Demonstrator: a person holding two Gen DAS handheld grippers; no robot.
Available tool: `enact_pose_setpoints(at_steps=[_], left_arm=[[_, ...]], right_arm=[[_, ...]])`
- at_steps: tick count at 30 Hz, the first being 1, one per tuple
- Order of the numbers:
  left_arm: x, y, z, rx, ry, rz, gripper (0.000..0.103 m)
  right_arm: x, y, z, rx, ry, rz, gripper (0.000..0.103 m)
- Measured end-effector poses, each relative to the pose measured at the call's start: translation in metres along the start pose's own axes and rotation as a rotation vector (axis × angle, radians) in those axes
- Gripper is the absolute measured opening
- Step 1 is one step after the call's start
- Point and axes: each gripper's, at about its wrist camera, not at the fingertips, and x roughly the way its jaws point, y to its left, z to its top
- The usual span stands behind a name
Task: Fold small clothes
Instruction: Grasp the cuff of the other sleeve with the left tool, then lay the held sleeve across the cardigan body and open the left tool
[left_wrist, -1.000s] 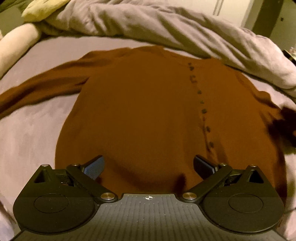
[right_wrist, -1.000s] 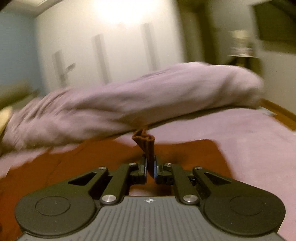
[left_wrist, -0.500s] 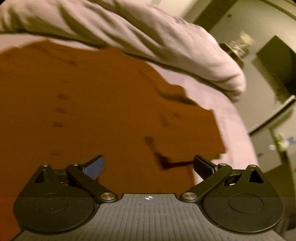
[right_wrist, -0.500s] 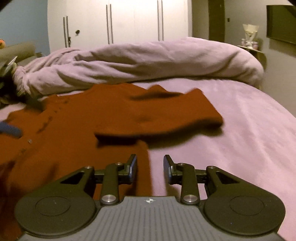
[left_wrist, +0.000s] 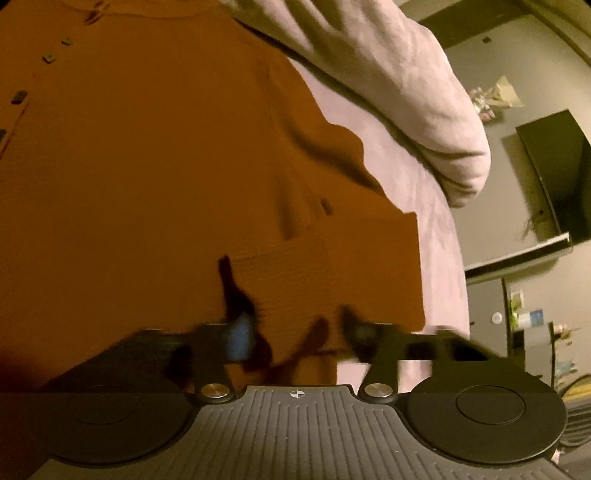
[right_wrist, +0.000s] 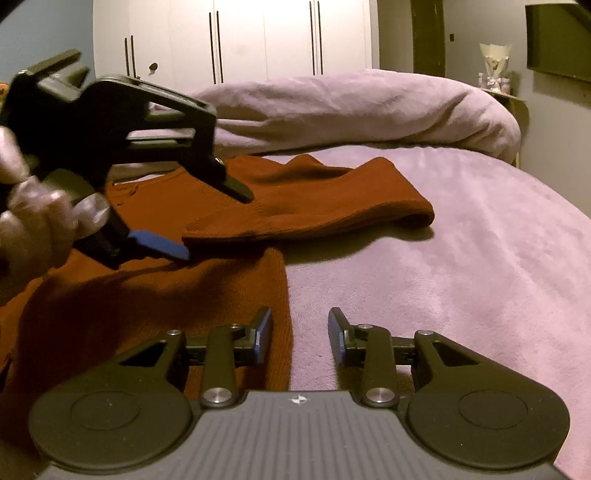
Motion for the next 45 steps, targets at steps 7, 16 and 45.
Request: enact_pose_setpoints(at_steps=[7, 16, 45], left_arm=[[-0.012, -0.002, 0.004, 0.064, -0.013, -0.006, 0.01], [-0.034, -0.001, 0.009, 0.114, -0.058, 0.017, 0.01], [-0.046, 0.012, 0.012, 0.123, -0.065, 0.06, 0.009]], right_arm=[[0.001, 0.008, 0.003, -0.015, 0.006, -0.041, 0.033], [0.002, 0.013, 0.004, -0.033, 0.015, -0.066, 0.033], [0.003, 0.016, 0.006, -0.036, 0.02, -0.08, 0.033]])
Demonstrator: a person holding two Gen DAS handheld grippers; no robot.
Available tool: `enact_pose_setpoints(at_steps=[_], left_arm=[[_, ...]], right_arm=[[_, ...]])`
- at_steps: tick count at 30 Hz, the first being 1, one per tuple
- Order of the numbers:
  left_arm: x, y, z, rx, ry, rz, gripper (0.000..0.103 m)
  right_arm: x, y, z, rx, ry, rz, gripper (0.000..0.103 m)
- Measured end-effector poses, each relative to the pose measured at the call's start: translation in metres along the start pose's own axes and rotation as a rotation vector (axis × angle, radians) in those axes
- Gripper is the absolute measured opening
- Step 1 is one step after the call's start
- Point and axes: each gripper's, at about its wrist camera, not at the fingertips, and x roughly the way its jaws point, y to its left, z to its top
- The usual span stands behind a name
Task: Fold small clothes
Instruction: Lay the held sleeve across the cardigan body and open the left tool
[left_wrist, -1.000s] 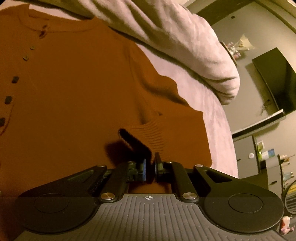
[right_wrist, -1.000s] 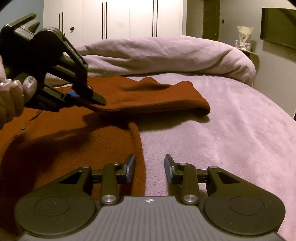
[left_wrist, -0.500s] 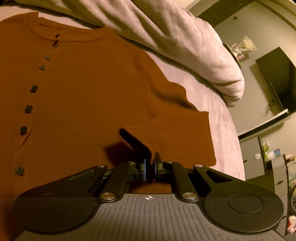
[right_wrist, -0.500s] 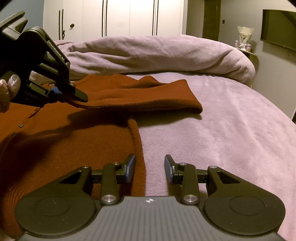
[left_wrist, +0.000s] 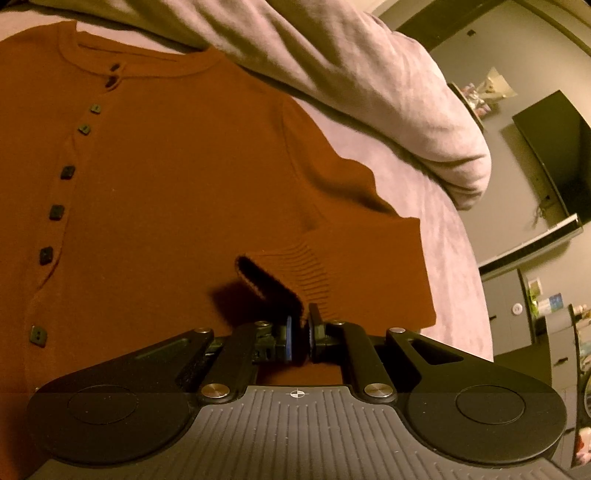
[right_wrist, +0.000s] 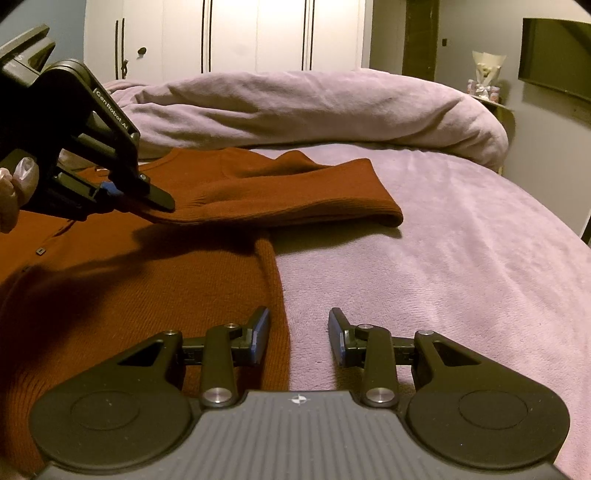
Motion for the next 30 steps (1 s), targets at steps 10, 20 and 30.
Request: enact_pose_setpoints(at_steps=[10, 20, 30], left_arm=[[-0.001, 0.003, -0.001, 0.0, 0.006, 0.004, 0.009], [-0.007, 0.001, 0.001, 0.023, -0.014, -0.004, 0.01], [-0.047, 0.016, 0.021, 0.049, -0.109, 0.031, 0.009]], right_arm=[[0.022, -0.02, 0.014, 0.009, 0.018, -0.192, 0.055], [0.024, -0.018, 0.013, -0.018, 0.023, -0.209, 0.055], [0.025, -0.013, 0.017, -0.044, 0.039, -0.224, 0.055]])
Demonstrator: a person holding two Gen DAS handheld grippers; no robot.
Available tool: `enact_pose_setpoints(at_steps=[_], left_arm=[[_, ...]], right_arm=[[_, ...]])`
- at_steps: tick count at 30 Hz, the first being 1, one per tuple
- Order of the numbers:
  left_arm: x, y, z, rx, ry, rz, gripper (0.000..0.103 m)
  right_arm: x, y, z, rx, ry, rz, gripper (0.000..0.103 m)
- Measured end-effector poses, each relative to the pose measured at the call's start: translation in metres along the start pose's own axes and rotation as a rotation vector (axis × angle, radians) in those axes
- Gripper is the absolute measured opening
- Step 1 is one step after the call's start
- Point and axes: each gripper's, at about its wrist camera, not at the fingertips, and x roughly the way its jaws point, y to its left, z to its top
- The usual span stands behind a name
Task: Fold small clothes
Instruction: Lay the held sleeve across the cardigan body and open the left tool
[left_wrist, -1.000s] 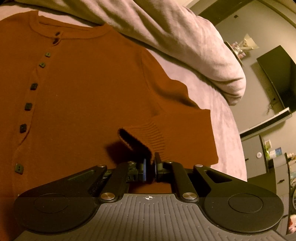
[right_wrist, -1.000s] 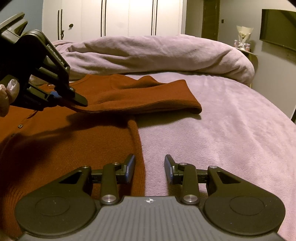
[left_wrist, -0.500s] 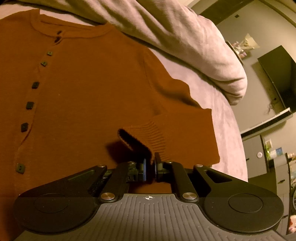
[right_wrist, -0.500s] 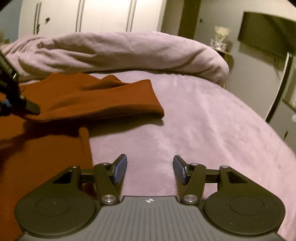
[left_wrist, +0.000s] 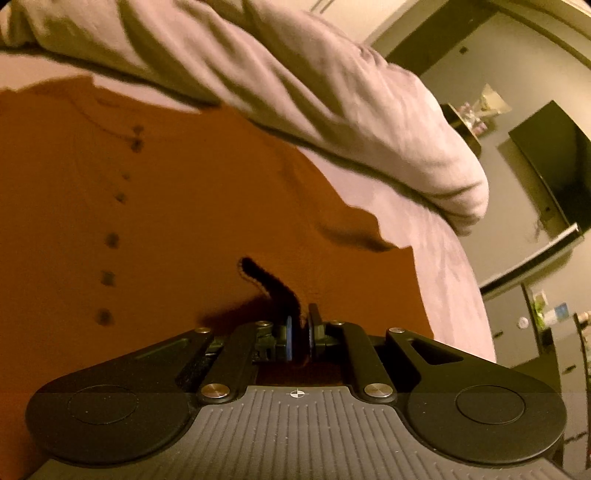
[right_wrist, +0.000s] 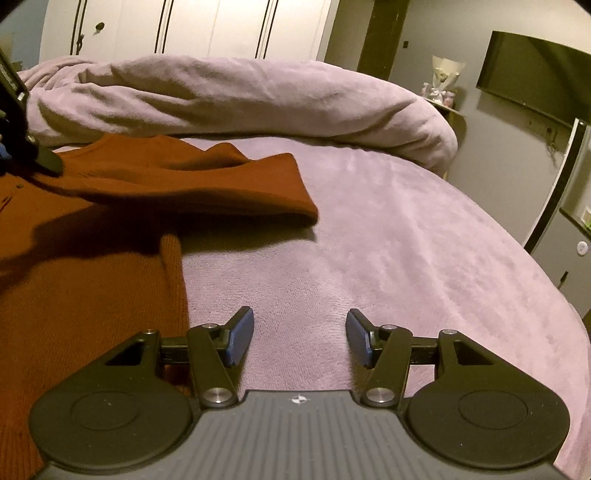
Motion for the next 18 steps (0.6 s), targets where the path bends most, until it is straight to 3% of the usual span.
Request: enact_pose_setpoints(at_steps=[8, 12, 14, 18], left_arm=[[-0.057, 0.077, 0.034, -0.044, -0.14, 0.177, 0.009], [-0.079, 0.119, 0.042, -0.022, -0.2, 0.337, 0.009], [-0.081, 0.136, 0.041, -0.031, -0.202, 0.399, 0.009], [-0.077, 0.17, 0.033, -0.122, -0.17, 0.421, 0.01]], right_arm=[[-0.004, 0.002, 0.008, 0.0, 0.013, 0.002, 0.056], [-0.006, 0.009, 0.012, -0.019, 0.009, 0.004, 0.056], [-0.008, 0.014, 0.015, -0.033, 0.003, 0.006, 0.056], [-0.013, 0.026, 0.021, -0.049, -0.02, 0.02, 0.057]])
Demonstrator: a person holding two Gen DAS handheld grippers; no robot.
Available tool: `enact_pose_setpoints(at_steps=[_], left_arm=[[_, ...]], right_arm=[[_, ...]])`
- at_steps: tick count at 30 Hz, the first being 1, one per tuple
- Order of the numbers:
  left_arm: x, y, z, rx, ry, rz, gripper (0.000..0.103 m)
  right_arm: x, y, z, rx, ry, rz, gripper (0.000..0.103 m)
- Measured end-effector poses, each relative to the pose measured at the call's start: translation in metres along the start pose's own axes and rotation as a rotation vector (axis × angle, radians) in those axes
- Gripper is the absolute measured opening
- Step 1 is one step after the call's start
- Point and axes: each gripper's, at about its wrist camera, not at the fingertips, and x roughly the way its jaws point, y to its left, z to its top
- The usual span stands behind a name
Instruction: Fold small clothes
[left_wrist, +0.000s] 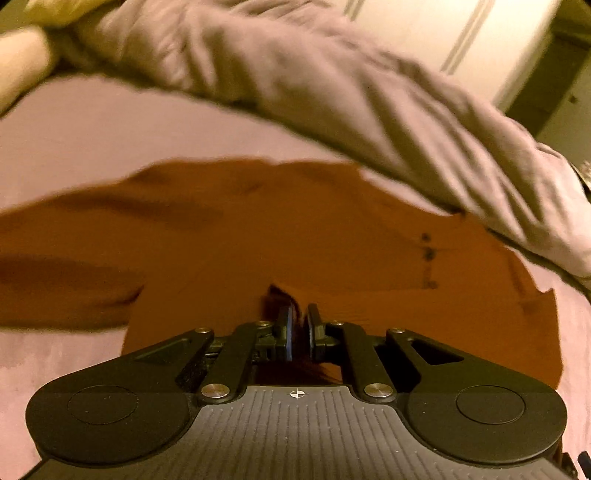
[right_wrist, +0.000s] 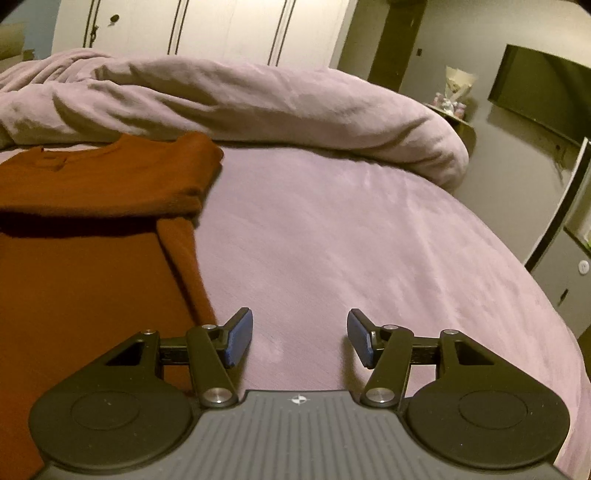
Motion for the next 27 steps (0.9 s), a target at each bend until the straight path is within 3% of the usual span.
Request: enact_pose_setpoints(at_steps=[3, 8, 9, 11, 14, 16, 17, 19, 27], left_arm=[[0.009, 0.017, -0.006, -0.063, 0.03, -0.042, 0.02], [0.009, 0.017, -0.009, -0.051, 0.018, -0.128, 0.043], [0.009, 0.015, -0.009, -0.041, 0.025, -0.14, 0.051], [0.012, 0.012, -0.008, -0.028, 0.04, -0.163, 0.053], [0.019, 0.009, -0.004, -0.019, 0.05, -0.173, 0.048], [0.023, 0.006, -0.003, -0.006, 0.061, -0.172, 0.021], [0.026, 0.004, -0.003, 0.002, 0.07, -0.161, 0.014], [0.028, 0.0, -0.003, 0.028, 0.07, -0.154, 0.012], [0.01, -0.007, 0.011, 0.101, -0.029, -0.121, 0.009]], right_arm=[[-0.003, 0.013, 0.009, -0.015, -0.03, 0.03, 0.057], [0.004, 0.033, 0.026, -0.014, -0.039, 0.163, 0.055], [0.006, 0.038, 0.028, -0.014, -0.035, 0.183, 0.054], [0.012, 0.048, 0.033, -0.04, -0.044, 0.183, 0.044], [0.021, 0.061, 0.042, -0.055, -0.056, 0.201, 0.038], [0.027, 0.068, 0.047, -0.073, -0.062, 0.207, 0.034], [0.03, 0.071, 0.048, -0.088, -0.063, 0.204, 0.033], [0.039, 0.075, 0.052, -0.098, -0.05, 0.207, 0.025], [0.065, 0.07, 0.056, -0.083, -0.018, 0.14, 0.022]])
